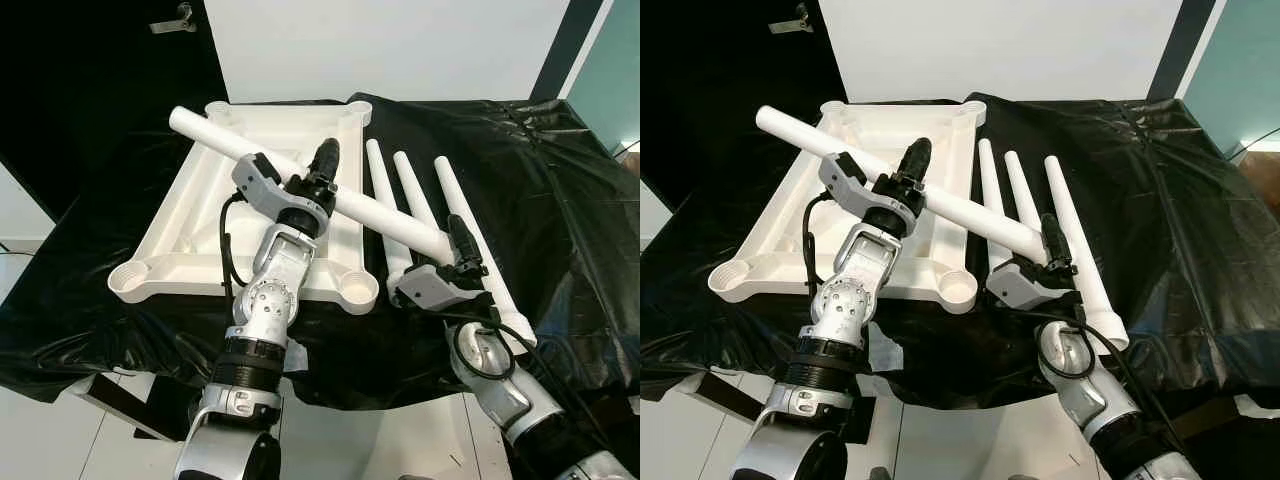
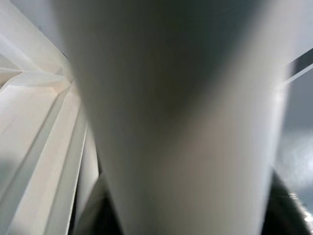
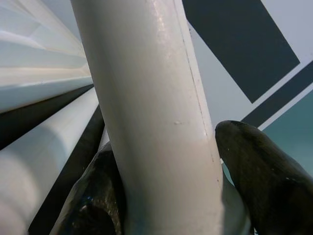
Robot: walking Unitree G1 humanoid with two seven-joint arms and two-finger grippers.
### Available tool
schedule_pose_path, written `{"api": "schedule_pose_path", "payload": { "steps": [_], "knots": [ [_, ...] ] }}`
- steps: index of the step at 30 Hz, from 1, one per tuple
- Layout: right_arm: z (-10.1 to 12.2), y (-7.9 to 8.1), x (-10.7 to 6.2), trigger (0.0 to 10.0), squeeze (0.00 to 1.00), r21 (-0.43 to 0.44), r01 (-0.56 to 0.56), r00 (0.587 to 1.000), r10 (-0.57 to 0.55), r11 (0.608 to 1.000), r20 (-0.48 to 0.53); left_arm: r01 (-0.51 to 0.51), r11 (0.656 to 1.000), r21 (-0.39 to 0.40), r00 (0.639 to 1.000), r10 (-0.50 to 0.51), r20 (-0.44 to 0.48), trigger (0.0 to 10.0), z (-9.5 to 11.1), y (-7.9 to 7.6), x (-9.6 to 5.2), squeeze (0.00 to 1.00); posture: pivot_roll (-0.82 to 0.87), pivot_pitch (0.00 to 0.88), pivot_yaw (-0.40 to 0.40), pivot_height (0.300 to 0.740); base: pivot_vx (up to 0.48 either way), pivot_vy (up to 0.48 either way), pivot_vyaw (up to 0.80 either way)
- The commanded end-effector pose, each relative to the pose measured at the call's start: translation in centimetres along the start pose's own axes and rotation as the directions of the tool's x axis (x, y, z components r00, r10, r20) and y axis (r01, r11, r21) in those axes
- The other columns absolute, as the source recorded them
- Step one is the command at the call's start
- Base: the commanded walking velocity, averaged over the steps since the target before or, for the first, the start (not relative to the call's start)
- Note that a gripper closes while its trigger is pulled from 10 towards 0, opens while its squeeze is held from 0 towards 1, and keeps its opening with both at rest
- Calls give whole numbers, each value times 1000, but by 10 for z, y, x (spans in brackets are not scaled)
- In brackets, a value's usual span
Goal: Building children table
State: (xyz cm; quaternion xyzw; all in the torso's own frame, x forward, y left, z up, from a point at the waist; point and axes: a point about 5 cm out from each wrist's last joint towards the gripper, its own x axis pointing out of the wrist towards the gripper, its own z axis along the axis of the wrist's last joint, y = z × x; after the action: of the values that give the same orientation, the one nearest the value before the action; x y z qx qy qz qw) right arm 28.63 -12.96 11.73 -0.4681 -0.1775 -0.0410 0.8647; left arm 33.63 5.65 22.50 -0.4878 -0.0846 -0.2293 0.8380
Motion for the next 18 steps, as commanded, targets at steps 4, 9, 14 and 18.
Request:
{"api": "schedule_pose_path", "payload": {
  "steps": [4,9,14,18],
  "knots": [
    [7,8,2,10000,710,48,-101,995,102,994,-2,338,941,8,941,-338,13,0,4,-31,0,0,-111,0,44,740,0,0,0],
    [25,5,10,10000,1000,134,-151,988,146,979,46,343,939,4,939,-343,9,0,3,-32,0,0,-115,0,45,740,0,0,0],
    [56,-4,25,10000,1000,227,-207,976,184,952,118,353,936,-1,936,-353,1,0,2,-33,0,0,-115,0,44,740,0,0,0],
    [62,-5,31,10000,0,270,-251,967,226,930,119,364,931,-6,931,-364,-3,0,1,-36,0,0,-115,0,42,740,0,0,0]
  ]
}}
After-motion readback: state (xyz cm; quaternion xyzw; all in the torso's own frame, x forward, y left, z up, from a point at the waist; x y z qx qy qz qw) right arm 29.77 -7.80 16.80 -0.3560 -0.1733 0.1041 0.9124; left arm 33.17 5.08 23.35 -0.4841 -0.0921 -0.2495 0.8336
